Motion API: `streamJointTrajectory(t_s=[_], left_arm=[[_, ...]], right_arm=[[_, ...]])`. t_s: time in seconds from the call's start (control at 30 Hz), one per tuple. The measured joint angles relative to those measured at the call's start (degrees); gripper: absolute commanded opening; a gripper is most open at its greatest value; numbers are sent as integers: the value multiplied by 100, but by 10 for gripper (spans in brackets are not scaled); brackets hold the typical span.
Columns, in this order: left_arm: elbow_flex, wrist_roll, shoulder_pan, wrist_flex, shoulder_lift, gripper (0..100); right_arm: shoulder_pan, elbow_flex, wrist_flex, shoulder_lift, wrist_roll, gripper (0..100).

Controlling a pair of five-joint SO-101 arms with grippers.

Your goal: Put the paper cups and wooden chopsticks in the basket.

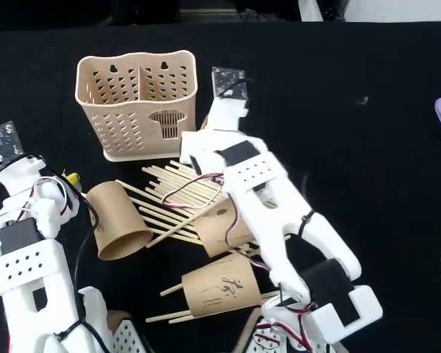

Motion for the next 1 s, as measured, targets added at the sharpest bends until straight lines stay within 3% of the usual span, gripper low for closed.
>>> streamJointTrajectory(t_s=[0.17,0.5,0.63,0.87,1.0], left_arm=[[0,0,0,0,0,238],[0,0,0,0,0,238],[0,0,0,0,0,238],[0,0,0,0,0,238],[0,0,0,0,0,238]], right_arm=[[738,-9,334,9,53,170],[1952,9,738,35,967,170],[1978,-141,870,44,985,170],[1978,-1609,1380,79,914,172],[1749,-1855,1257,404,686,237]])
